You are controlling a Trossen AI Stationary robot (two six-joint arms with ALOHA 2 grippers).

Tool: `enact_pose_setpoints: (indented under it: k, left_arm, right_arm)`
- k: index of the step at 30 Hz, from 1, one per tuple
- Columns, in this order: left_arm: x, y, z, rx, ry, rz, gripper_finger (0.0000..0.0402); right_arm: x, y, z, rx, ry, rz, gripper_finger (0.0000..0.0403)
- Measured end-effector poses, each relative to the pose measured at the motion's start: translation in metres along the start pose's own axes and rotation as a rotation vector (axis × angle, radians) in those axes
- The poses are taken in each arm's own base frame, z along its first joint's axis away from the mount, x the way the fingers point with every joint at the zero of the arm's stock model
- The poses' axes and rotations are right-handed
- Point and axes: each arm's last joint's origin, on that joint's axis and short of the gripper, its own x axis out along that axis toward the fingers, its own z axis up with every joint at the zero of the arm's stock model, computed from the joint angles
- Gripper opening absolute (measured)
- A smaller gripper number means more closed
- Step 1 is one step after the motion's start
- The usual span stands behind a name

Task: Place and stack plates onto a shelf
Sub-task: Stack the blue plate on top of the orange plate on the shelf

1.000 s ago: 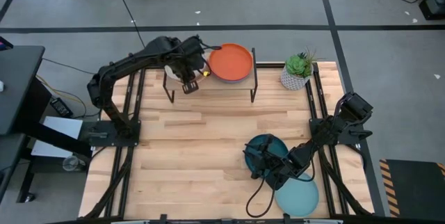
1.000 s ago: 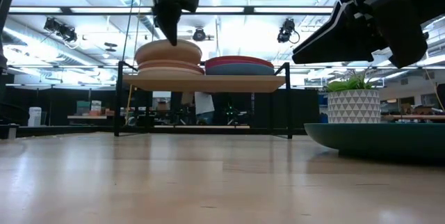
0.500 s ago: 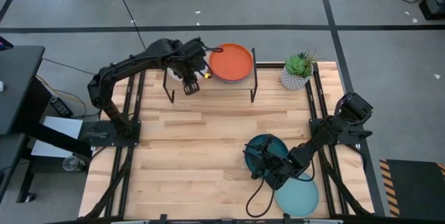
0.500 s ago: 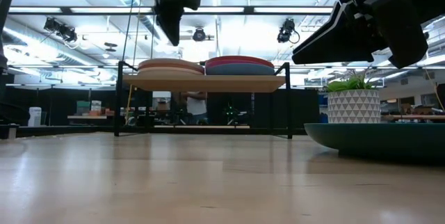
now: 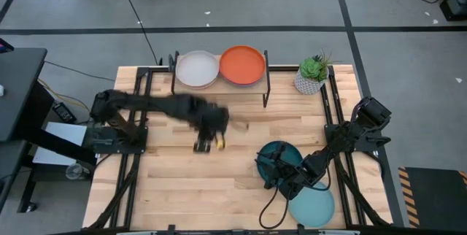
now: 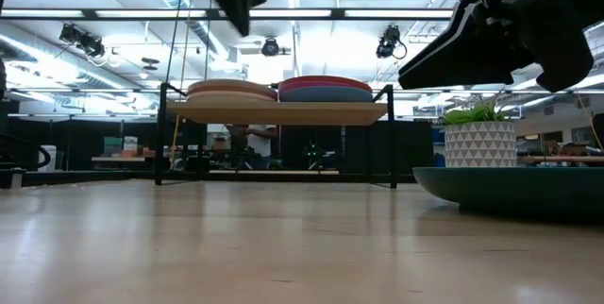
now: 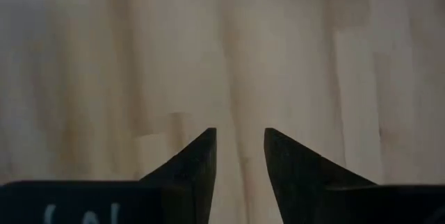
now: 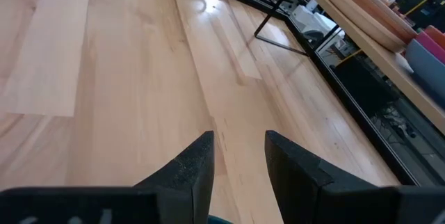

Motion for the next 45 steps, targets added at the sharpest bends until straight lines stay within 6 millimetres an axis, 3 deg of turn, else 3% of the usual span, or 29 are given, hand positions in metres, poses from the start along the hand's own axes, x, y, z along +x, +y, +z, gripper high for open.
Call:
enact_pose_setpoints:
  k: [4,7,11,16,23,28,32,39,45]
  left_arm:
    - [0.041,-0.041,-0.017,0.110,0.021,0.005,0.0130]
    - [0.066,-0.058,-0.032,0.149,-0.027,-0.004,0.0130]
    - [0.085,-0.071,-0.050,0.193,-0.128,-0.020,0.0130]
    - [0.099,-0.073,-0.078,0.231,-0.263,-0.023,0.0130]
    - [0.112,-0.068,-0.106,0.225,-0.357,-0.015,0.0130]
    - [0.118,-0.067,-0.111,0.225,-0.425,-0.014,0.0130]
    - [0.118,-0.068,-0.111,0.193,-0.430,-0.021,0.0130]
    - [0.117,-0.081,-0.115,0.184,-0.408,-0.062,0.0130]
    - [0.116,-0.092,-0.126,0.182,-0.327,-0.093,0.0130]
  right_arm:
    - [-0.002,0.001,0.001,0.016,-0.009,0.008,0.0134]
    - [0.000,0.002,0.005,0.048,-0.020,0.046,0.0134]
    - [0.012,-0.001,0.016,0.139,-0.051,0.137,0.0134]
    - [0.027,-0.008,0.016,0.232,0.000,0.242,0.0134]
    - [0.028,-0.020,0.027,0.235,0.398,0.264,0.0130]
    - [0.025,-0.046,0.034,0.105,0.642,0.179,0.0128]
    - [0.039,-0.069,0.029,0.063,0.846,0.247,0.0128]
    - [0.071,-0.107,0.011,0.021,1.014,0.351,0.0128]
    - [0.088,-0.122,0.009,0.046,1.005,0.553,0.0128]
